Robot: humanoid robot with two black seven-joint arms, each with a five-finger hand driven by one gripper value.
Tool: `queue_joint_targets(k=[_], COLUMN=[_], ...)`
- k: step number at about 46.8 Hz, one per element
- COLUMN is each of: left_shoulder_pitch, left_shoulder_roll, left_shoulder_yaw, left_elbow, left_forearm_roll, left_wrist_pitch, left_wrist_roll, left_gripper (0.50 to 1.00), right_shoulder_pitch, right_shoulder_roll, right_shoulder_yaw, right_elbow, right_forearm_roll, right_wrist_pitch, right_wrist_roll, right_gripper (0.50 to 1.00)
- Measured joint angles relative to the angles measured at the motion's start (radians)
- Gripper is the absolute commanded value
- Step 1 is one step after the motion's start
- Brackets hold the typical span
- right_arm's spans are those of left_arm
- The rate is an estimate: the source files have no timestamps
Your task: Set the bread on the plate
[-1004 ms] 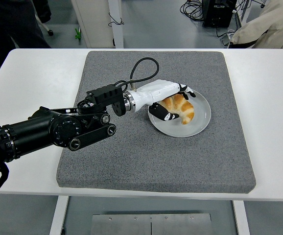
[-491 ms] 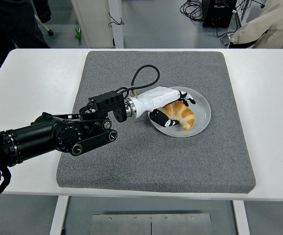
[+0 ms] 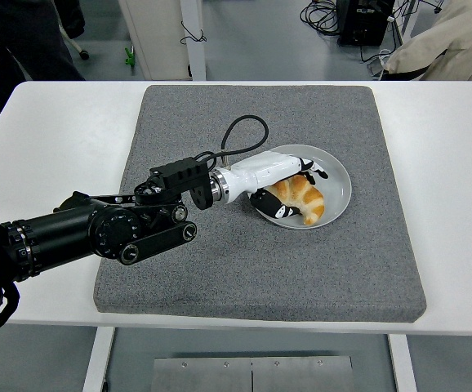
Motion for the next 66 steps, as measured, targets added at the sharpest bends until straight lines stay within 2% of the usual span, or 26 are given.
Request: queue_joint_targets(k=[20,33,38,46,50,57,66], left_shoulder_pitch=[0.003,-0.013,-0.03,-0.054,-0.056,-0.057,-0.049], left_shoulder_roll=[0.003,0.025,0.057,0.102,0.121,0.158,0.203], left_shoulder_yaw=[-0.005,-0.018,-0.048,-0.154,-0.196,-0.272,-0.305], left_elbow=[-0.002,-0.017,-0.018,-0.018,-0.018,-0.018,-0.018], left_forearm_roll=[-0.013,-0.085,-0.143,-0.287,-0.334,-0.442,-0.569], left_wrist_pitch=[-0.002,-0.025,-0.086,-0.264,-0.323,-0.371,-0.382], left_wrist_roll=[-0.004,-0.024,-0.024,-0.023,-0.022,-0.022,-0.022], left_gripper=[0.945,0.958,0.96,0.965,0.966,0.969,0.969], right_shoulder_pitch=[0.0,0.0,0.0,0.0,0.0,0.0,0.0], right_shoulder_roll=[0.0,0.0,0.0,0.0,0.0,0.0,0.0], right_shoulder_yaw=[0.0,0.0,0.0,0.0,0.0,0.0,0.0], right_elbow=[0.0,0.0,0.0,0.0,0.0,0.0,0.0], right_forearm_roll=[0.0,0.0,0.0,0.0,0.0,0.0,0.0], right_wrist_pitch=[0.0,0.0,0.0,0.0,0.0,0.0,0.0], right_wrist_roll=[0.0,0.0,0.0,0.0,0.0,0.0,0.0], right_gripper=[1.0,1.0,1.0,1.0,1.0,1.0,1.0])
